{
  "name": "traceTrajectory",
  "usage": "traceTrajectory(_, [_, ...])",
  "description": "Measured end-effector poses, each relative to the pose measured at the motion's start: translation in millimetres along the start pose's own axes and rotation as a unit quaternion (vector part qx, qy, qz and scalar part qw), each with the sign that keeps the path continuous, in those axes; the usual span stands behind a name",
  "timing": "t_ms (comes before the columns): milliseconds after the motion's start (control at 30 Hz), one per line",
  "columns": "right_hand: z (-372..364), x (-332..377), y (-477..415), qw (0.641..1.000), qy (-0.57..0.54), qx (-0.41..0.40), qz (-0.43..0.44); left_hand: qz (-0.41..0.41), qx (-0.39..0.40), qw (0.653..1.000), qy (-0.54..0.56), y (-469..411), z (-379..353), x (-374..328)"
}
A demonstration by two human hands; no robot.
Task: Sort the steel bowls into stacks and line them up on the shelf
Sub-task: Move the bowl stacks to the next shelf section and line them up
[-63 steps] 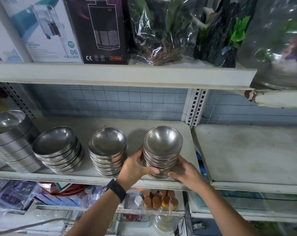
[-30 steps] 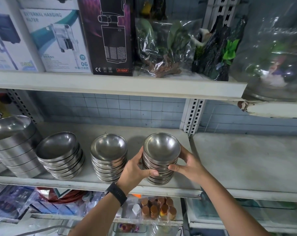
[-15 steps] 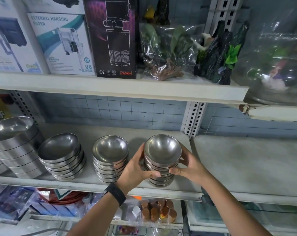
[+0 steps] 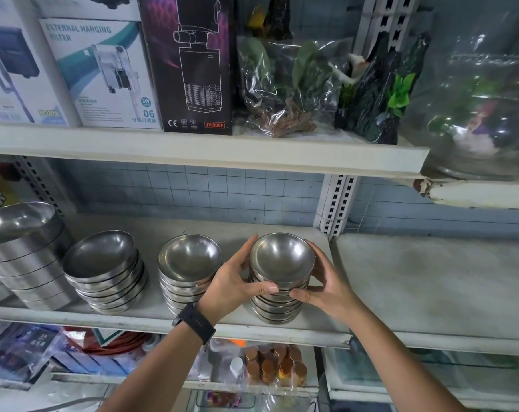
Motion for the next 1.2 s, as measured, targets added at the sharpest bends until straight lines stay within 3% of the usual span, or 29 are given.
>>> traceTrajectory(1200, [-2.1,10.3,3.7,1.0,0.029,0.001,0.006,0.01,0.017,0.999,-0.043,-1.1,-0.1,-2.8])
Point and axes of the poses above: each hand's wrist, its own y-axis away from the middle knuckle, its own z-axis out of the back of the hand, x = y × z, the point moved 5 cm from there along -y, towards the middle knuckle, and after that the axes turned 15 degrees about y, right-handed, at the moved point
